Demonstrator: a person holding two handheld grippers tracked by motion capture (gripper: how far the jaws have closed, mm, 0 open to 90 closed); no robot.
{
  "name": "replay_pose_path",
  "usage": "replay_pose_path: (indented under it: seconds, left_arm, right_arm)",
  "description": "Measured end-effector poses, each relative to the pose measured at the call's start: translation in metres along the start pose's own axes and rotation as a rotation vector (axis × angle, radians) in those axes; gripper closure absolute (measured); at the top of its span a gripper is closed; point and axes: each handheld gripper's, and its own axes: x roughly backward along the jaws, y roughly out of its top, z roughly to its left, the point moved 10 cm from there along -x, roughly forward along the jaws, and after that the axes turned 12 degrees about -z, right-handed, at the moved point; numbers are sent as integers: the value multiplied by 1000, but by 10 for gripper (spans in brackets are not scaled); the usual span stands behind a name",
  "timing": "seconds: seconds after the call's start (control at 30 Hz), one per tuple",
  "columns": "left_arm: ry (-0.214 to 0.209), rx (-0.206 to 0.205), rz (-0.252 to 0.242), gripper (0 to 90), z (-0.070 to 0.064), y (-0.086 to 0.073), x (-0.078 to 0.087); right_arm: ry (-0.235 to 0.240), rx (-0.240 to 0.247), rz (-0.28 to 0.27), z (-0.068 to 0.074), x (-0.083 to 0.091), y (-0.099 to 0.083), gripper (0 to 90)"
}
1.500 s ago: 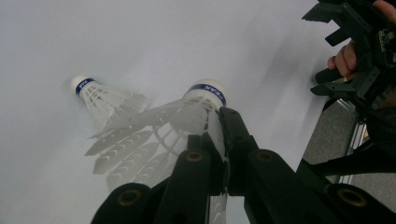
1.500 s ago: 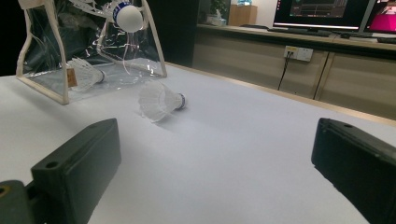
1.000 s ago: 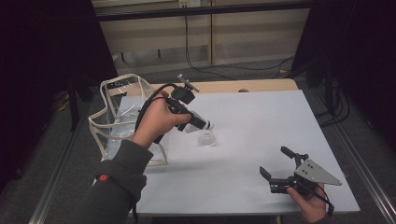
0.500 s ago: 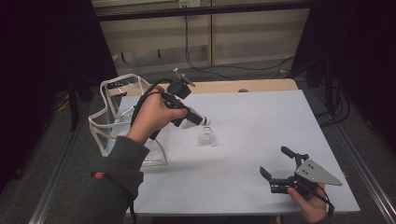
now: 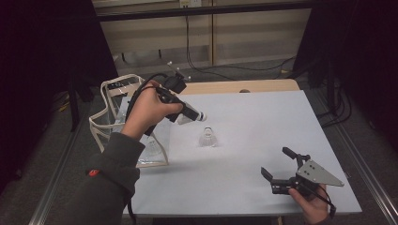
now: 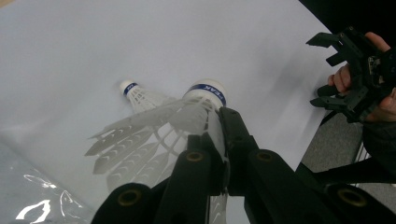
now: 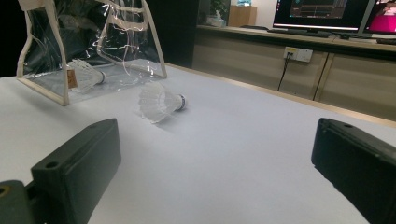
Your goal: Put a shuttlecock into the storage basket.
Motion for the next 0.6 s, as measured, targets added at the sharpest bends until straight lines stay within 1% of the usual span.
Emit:
replay_pose_path:
  seconds: [0.27, 0.47, 0.53, 0.57, 0.6]
  left_arm:
    - [12, 6, -4, 894, 4, 4, 7]
    - [21, 14, -15, 894, 5, 8, 13]
    - [26, 13, -16, 895, 6, 9, 15]
    - [24, 3, -8, 895, 7, 9, 17]
    - [25, 3, -9, 895, 7, 10, 18]
  right_arm:
    - [1, 0, 1, 0, 0, 0, 16]
    - [2, 0, 3, 0, 0, 0, 16]
    - [3, 0, 3, 0, 0, 0, 16]
    - [3, 0, 3, 0, 0, 0, 16]
    - [3, 0, 3, 0, 0, -1, 16]
